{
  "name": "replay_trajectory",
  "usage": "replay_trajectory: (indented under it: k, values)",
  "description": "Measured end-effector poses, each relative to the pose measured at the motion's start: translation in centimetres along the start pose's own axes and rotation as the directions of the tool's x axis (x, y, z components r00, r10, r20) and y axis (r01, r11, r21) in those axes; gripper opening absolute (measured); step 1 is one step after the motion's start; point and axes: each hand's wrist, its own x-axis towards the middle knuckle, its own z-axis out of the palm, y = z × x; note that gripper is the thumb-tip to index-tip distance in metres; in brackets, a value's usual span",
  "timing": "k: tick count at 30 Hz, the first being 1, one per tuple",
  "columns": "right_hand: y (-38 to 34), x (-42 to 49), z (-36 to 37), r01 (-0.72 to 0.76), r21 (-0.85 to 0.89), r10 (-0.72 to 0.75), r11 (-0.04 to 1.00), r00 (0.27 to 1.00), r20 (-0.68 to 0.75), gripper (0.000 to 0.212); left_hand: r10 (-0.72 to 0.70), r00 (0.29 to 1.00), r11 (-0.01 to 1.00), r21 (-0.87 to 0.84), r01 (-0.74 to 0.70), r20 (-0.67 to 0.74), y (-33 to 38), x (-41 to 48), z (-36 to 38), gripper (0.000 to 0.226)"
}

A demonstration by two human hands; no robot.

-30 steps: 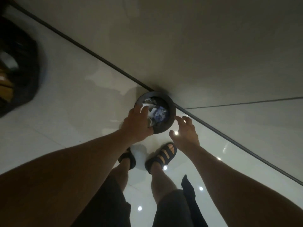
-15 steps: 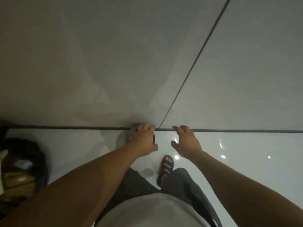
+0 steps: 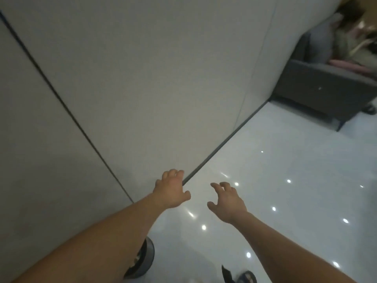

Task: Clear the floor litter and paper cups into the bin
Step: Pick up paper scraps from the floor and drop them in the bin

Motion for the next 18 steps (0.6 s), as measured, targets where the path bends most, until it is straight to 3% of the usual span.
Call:
replay_trajectory:
  k: [11,18]
  values:
    - [23.3,-3.6,-10.0,-0.250,0.154,0.274,0.956,0.949,-0.157,0.074,0.287,0.957,0.949,0.122,-0.290,0.042,27.1,8.9,1.1,0.077]
    - [35.0,-6.0,-15.2,-0.393,0.237,0.444,0.888,0.867,-0.226,0.073,0.434,0.893,0.882,0.145,-0.447,0.118,42.0,12.3,3.2,0.075]
